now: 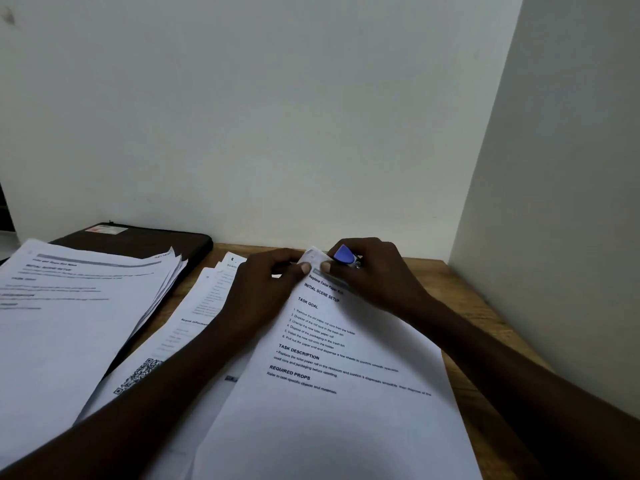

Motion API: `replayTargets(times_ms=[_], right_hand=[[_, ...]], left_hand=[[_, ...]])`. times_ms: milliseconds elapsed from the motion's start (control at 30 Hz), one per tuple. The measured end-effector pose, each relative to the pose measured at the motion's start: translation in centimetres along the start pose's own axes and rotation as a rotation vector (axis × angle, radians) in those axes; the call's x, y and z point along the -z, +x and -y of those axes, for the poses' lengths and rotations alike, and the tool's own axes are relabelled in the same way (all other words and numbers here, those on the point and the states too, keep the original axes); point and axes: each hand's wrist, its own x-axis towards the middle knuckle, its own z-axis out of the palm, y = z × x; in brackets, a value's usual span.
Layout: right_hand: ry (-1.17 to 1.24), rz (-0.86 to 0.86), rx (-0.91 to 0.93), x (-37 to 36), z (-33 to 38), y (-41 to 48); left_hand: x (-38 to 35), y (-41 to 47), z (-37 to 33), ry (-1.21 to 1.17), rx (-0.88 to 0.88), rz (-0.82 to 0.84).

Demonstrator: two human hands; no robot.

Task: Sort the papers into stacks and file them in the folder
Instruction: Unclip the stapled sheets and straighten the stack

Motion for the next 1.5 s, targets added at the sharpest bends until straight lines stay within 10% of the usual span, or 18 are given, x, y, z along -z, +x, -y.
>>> replayTargets(times_ms=[1500], right_hand=[[-0.006,-0.048,0.023,-0.54,0.21,-0.20]], left_hand=[[0.48,0.25,-0.36,-0.308,0.206,-0.014]])
